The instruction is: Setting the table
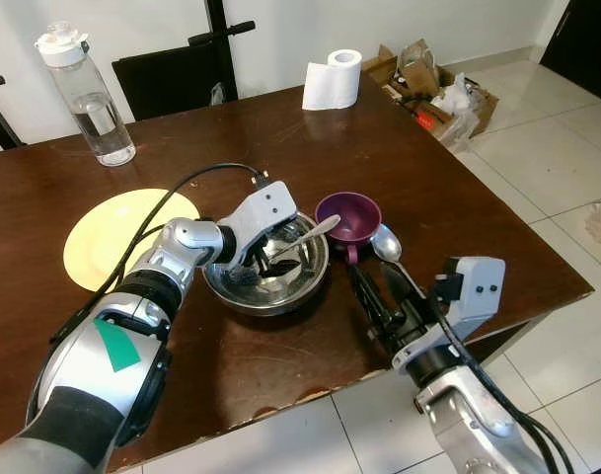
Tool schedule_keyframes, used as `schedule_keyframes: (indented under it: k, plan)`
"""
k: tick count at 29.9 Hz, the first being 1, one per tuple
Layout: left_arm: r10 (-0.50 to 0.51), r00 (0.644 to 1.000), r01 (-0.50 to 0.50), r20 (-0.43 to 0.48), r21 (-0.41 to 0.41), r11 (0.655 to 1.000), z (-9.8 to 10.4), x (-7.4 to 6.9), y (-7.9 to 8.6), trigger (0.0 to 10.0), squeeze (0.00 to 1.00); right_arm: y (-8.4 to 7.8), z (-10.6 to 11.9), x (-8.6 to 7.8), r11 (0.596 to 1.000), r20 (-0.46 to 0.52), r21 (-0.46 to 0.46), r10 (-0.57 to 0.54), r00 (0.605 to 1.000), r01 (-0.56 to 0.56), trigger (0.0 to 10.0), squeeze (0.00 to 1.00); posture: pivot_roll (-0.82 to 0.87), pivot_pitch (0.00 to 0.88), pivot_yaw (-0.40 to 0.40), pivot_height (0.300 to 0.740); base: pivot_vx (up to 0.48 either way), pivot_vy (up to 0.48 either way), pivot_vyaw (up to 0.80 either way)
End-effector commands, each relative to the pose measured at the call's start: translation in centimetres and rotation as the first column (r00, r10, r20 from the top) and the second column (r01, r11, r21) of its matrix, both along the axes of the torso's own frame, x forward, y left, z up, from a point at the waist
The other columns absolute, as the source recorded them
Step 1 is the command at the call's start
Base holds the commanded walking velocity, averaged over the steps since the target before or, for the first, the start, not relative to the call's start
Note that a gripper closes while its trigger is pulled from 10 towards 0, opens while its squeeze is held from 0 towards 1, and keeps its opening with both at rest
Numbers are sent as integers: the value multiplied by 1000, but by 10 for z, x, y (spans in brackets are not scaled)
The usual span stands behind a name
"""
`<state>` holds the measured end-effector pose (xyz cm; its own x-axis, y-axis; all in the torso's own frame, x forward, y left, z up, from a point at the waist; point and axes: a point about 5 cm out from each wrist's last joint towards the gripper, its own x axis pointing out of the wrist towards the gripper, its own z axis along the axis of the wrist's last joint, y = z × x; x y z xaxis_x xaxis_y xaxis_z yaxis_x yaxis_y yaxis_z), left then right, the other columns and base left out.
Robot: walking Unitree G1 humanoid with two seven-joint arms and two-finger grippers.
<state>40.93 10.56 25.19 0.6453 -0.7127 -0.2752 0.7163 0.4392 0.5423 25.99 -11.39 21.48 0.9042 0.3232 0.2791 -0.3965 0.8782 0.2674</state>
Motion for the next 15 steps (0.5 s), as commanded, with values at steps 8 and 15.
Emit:
schedule_keyframes:
  k: [8,15]
  plan:
    - [-106,991,111,78,-57,992,23,-4,-5,10000,0,0,-3,1,1000,-7,1,-2,1000,2,10000,0,-50,238,171,740,0,0,0]
    - [-189,976,195,106,-40,980,30,-10,3,10000,0,0,-4,2,1000,-4,1,-5,1000,5,10000,0,-45,228,175,740,0,0,0]
